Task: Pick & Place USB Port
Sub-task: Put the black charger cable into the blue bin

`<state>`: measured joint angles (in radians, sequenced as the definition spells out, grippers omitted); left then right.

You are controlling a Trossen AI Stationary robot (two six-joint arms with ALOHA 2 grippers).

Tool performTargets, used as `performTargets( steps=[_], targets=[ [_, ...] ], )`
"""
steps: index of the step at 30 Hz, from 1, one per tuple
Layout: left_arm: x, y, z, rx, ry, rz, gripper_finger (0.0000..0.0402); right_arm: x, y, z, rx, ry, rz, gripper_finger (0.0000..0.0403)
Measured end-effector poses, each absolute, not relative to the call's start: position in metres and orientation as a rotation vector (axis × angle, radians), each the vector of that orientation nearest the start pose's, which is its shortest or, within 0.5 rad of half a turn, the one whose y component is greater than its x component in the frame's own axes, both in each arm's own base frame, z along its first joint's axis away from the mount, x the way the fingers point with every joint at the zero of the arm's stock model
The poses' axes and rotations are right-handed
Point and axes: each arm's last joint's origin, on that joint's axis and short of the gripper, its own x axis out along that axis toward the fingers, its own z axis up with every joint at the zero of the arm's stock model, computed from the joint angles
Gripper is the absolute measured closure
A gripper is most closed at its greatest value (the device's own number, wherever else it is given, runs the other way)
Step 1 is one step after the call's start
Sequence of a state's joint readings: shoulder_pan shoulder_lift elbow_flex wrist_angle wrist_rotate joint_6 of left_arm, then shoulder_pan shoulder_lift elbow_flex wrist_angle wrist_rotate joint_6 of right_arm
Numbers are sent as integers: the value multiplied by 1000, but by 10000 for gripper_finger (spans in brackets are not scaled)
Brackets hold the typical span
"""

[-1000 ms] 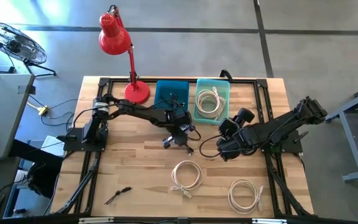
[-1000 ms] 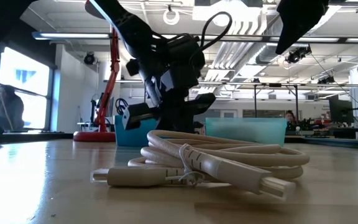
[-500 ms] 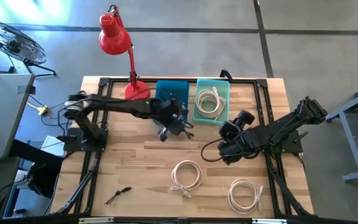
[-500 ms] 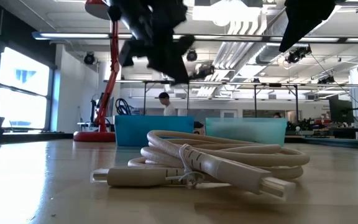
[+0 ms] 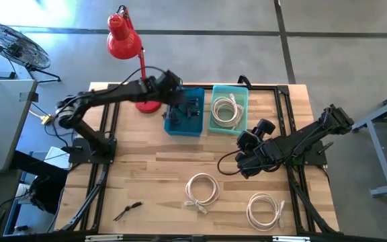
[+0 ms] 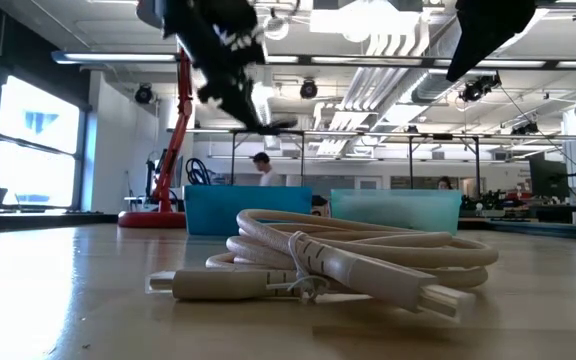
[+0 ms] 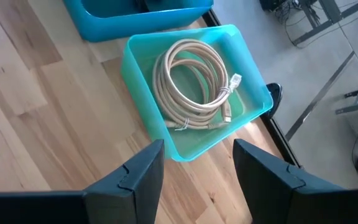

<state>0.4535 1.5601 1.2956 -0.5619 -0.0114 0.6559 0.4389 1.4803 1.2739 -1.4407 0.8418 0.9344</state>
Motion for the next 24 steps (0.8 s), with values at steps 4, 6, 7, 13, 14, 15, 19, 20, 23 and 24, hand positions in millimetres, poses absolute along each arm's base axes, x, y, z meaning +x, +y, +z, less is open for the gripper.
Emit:
performTargets(
  steps=[4, 6, 7, 13, 14, 15, 19, 20, 23, 24],
  targets=[
    [305, 175, 262, 313, 944, 113, 385, 228, 83, 288, -195, 996, -831, 219],
    [310, 183, 247, 267, 938, 61, 385, 228, 83, 288, -195, 996, -831, 219],
    [313, 186, 240, 254, 939, 40, 385, 228, 83, 288, -194, 996, -831, 219],
    [326, 190, 221, 339, 975, 54, 385, 228, 83, 288, -189, 1000, -828, 219],
    [325, 190, 221, 353, 997, 69, 385, 228, 83, 288, -189, 1000, -827, 219],
    [327, 188, 220, 380, 1013, 83, 384, 228, 83, 288, -189, 1000, -828, 219],
    [331, 179, 220, 495, 1083, 119, 369, 228, 83, 288, -190, 1000, -828, 219],
    [332, 176, 220, 517, 1092, 119, 360, 228, 83, 288, -190, 999, -828, 219],
    [335, 170, 220, 566, 1111, 128, 327, 228, 83, 288, -202, 1001, -824, 219],
    [336, 167, 220, 581, 1113, 117, 315, 228, 83, 288, -207, 1001, -823, 219]
  ],
)
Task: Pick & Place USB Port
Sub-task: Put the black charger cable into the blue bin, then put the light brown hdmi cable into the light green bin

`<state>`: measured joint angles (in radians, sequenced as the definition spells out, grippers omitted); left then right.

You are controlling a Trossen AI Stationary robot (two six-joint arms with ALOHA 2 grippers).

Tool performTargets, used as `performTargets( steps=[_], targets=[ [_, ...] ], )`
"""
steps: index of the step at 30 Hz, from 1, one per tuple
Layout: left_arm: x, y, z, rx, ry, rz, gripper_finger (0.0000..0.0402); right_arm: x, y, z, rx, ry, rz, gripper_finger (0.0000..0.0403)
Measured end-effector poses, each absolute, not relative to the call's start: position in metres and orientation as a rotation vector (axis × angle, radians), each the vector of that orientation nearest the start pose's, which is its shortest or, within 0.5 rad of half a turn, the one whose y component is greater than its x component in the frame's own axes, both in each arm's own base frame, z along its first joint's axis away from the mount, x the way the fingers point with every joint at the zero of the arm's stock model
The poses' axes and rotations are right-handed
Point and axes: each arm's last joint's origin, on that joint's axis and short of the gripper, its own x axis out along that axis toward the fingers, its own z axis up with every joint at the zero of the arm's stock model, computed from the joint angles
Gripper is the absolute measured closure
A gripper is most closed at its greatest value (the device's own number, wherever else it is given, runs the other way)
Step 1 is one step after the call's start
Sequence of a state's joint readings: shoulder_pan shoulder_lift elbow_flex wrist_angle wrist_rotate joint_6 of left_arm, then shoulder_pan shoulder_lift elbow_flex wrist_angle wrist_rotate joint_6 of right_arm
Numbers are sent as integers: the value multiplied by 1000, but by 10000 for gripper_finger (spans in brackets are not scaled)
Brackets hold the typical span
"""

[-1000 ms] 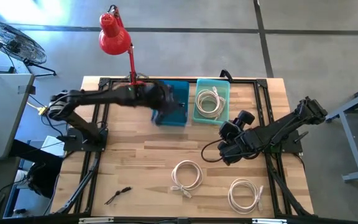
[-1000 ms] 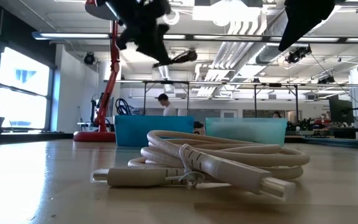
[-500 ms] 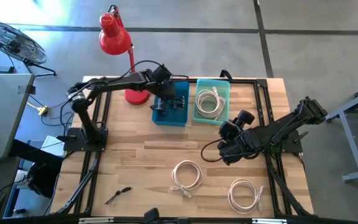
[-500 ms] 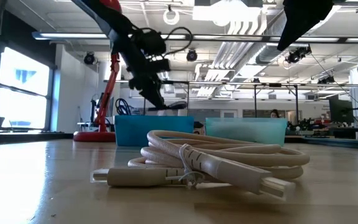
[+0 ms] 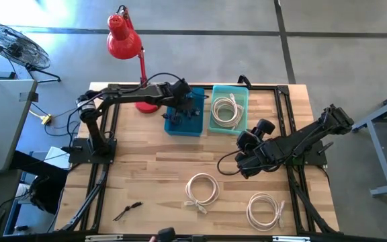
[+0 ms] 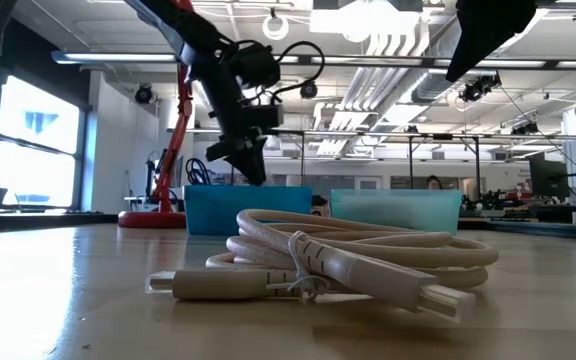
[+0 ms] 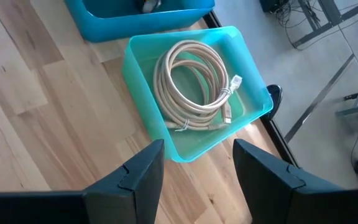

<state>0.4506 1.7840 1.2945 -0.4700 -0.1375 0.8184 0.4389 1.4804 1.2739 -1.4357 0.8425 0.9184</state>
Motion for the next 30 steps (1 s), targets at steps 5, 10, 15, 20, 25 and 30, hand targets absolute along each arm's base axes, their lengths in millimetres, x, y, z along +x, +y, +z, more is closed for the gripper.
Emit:
performTargets(
  steps=[5, 10, 15, 20, 25, 30],
  targets=[
    [338, 163, 220, 600, 1089, 27, 258, 229, 83, 288, -206, 1000, -821, 219],
    [335, 162, 221, 545, 1108, 72, 199, 229, 84, 288, -199, 997, -819, 219],
    [318, 154, 236, 528, 1172, 42, 152, 229, 84, 288, -191, 1001, -816, 219],
    [282, 135, 263, 384, 1257, -33, 126, 229, 84, 288, -189, 1004, -814, 219],
    [255, 115, 289, 143, 1190, -121, 122, 230, 83, 288, -207, 983, -826, 219],
    [246, 104, 302, -110, 1108, -130, 121, 233, 84, 288, -169, 978, -804, 219]
  ],
)
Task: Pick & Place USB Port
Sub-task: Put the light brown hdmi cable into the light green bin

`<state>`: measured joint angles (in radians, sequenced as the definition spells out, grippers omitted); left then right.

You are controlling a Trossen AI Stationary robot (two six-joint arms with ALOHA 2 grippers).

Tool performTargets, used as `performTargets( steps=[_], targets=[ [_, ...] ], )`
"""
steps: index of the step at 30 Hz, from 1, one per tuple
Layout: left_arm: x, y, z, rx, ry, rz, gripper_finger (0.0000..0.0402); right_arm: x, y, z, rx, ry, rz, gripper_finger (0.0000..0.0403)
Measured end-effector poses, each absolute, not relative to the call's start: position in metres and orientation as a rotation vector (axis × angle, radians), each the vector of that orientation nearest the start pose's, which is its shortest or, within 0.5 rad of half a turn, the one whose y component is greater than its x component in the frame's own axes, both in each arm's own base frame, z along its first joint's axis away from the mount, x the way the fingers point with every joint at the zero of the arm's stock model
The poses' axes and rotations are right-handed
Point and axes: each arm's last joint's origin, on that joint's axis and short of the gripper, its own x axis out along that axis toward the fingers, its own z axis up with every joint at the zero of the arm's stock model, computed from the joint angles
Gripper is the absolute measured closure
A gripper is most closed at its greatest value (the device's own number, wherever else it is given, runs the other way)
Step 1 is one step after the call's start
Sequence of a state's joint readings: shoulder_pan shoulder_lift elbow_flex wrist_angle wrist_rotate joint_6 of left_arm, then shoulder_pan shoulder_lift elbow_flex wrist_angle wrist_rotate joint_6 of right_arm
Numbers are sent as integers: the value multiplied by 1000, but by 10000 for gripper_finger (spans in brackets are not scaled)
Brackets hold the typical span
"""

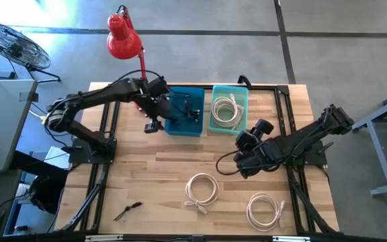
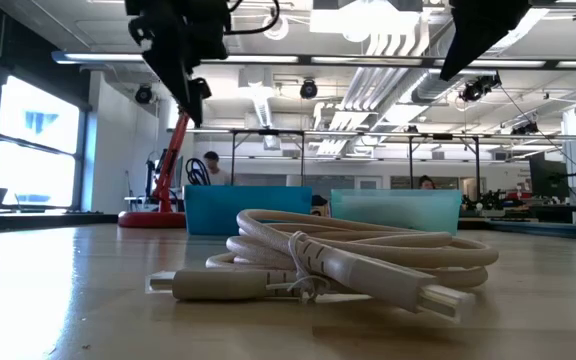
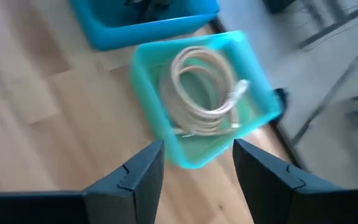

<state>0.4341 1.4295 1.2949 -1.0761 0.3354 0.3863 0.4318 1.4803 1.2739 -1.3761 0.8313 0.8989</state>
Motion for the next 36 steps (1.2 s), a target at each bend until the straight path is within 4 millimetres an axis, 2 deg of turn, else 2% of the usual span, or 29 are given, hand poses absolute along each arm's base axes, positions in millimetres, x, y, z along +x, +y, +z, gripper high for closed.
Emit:
performTargets(
  steps=[4, 10, 13, 17, 22, 28, 32, 36],
  targets=[
    [247, 86, 303, -89, 1150, -177, 121, 249, 90, 285, -40, 1027, -615, 219],
    [255, 52, 302, -6, 1186, -275, 121, 279, 97, 285, 88, 938, -251, 219],
    [258, 32, 302, 14, 1207, -284, 121, 288, 93, 279, 164, 920, -141, 219],
    [259, 7, 303, 91, 1234, -219, 121, 294, 78, 261, 245, 950, -92, 219],
    [257, -18, 310, 197, 1187, -60, 121, 306, 55, 224, 393, 993, 28, 219],
    [243, -34, 322, 296, 1122, 126, 121, 326, 33, 187, 458, 1036, 141, 219],
    [232, -41, 329, 335, 1089, 226, 121, 341, 29, 172, 503, 1081, 198, 219],
    [222, -44, 333, 365, 1072, 309, 121, 353, 37, 160, 542, 1142, 308, 219]
  ],
)
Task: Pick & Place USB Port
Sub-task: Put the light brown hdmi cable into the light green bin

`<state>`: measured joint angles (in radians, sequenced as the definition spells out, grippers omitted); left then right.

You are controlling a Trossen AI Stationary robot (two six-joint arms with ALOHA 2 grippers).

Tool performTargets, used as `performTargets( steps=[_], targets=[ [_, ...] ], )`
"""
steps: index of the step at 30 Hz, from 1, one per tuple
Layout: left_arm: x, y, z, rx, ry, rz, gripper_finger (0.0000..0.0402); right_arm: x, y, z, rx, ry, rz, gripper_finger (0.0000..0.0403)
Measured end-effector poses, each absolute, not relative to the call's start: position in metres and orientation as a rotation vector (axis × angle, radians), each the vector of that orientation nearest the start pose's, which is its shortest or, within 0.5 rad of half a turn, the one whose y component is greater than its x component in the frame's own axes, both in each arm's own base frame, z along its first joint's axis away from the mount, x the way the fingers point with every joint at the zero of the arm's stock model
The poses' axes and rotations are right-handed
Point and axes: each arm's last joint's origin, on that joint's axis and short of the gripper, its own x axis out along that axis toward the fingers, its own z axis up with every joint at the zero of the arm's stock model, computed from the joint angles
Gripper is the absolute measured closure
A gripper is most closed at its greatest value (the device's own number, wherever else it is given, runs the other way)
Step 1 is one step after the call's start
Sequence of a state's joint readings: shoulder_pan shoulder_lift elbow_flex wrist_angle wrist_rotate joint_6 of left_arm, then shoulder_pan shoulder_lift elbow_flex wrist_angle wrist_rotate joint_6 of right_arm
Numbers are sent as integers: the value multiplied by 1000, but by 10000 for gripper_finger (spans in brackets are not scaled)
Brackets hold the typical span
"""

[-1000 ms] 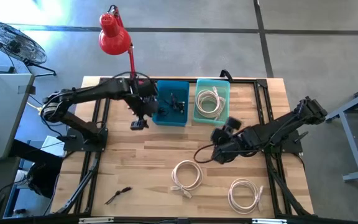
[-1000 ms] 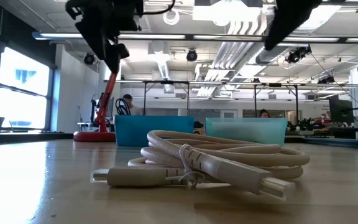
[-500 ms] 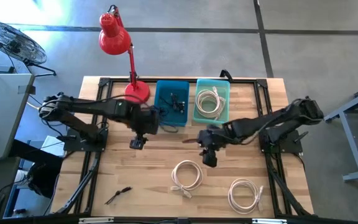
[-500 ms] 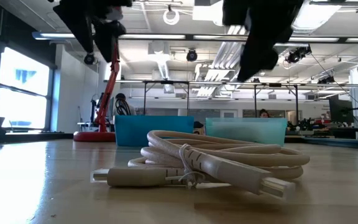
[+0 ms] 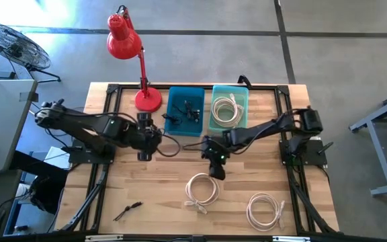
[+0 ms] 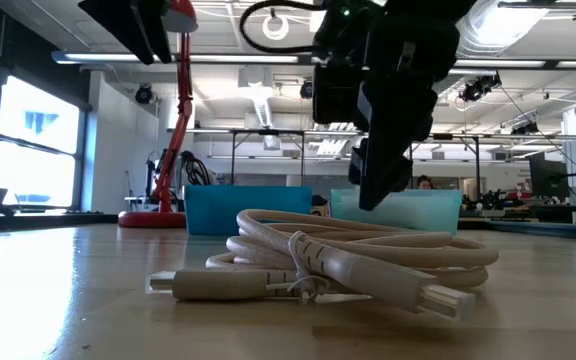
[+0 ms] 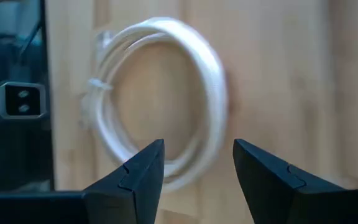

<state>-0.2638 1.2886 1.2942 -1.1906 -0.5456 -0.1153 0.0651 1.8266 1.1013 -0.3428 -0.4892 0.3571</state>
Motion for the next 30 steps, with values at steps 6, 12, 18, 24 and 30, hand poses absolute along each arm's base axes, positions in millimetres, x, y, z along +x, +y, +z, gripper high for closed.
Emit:
performTargets(
  steps=[6, 12, 18, 24, 30],
  targets=[
    [218, -43, 334, 370, 1068, 381, 121, 366, 52, 143, 521, 1263, 377, 219],
    [218, -43, 334, 381, 1069, 395, 121, 372, 55, 127, 505, 1363, 382, 219],
    [218, -43, 334, 378, 1071, 391, 121, 374, 52, 124, 533, 1358, 388, 219],
    [217, -46, 333, 377, 1071, 369, 121, 374, 51, 123, 504, 1359, 331, 246],
    [214, -58, 333, 371, 1058, 325, 121, 376, 51, 123, 473, 1340, 297, 365]
  ],
)
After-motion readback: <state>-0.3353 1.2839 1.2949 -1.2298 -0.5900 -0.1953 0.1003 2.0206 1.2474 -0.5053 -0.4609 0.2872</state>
